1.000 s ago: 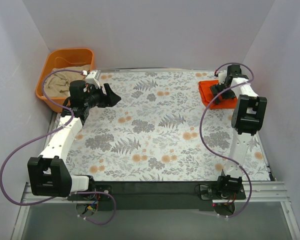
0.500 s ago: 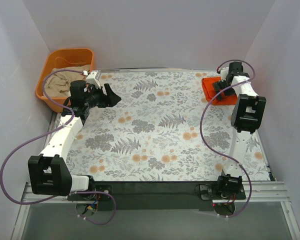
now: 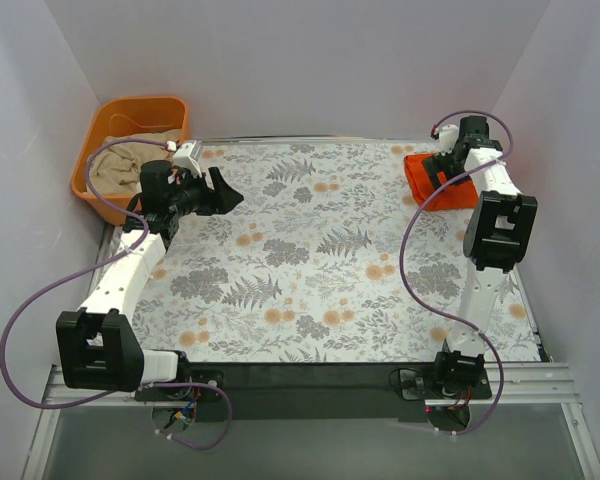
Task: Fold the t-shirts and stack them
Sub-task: Neatly place the folded tshirt to the corner
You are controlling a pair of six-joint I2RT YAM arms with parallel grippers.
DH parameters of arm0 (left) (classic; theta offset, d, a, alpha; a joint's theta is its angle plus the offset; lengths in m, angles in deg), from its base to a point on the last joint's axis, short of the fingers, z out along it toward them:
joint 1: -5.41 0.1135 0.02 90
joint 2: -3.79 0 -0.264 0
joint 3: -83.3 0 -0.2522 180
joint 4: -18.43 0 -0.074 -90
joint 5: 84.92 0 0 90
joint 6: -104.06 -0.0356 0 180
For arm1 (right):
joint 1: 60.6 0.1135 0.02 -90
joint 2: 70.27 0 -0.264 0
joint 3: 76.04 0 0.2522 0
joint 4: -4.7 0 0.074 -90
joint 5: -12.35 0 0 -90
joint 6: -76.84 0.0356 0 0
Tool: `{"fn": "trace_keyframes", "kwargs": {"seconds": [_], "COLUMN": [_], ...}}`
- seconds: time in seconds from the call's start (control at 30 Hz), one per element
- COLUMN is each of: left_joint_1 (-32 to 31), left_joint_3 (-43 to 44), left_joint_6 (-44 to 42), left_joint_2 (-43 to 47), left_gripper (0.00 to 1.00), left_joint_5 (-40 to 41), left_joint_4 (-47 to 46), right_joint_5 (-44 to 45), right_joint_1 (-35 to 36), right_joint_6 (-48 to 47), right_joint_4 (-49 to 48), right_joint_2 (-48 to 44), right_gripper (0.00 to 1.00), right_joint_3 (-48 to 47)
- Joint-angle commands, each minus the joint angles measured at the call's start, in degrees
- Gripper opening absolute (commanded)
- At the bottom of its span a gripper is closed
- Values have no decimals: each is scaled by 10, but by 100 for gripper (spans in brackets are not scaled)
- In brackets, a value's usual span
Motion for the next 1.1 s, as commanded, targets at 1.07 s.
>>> {"fn": "trace_keyframes", "kwargs": {"seconds": [1.07], "left_joint_1": [3], "left_joint_3": [184], "left_joint_6": [-70], "left_joint_2": [-75], "left_gripper": [98], "left_joint_5": [-16], "left_joint_4": [153], "right_joint_5": [-219], "right_joint_1": [36], "right_joint_6": [47], "right_joint_4": [104], "right_joint_2": [-188], "right_gripper": [98], "right_joint_3": [-32]}}
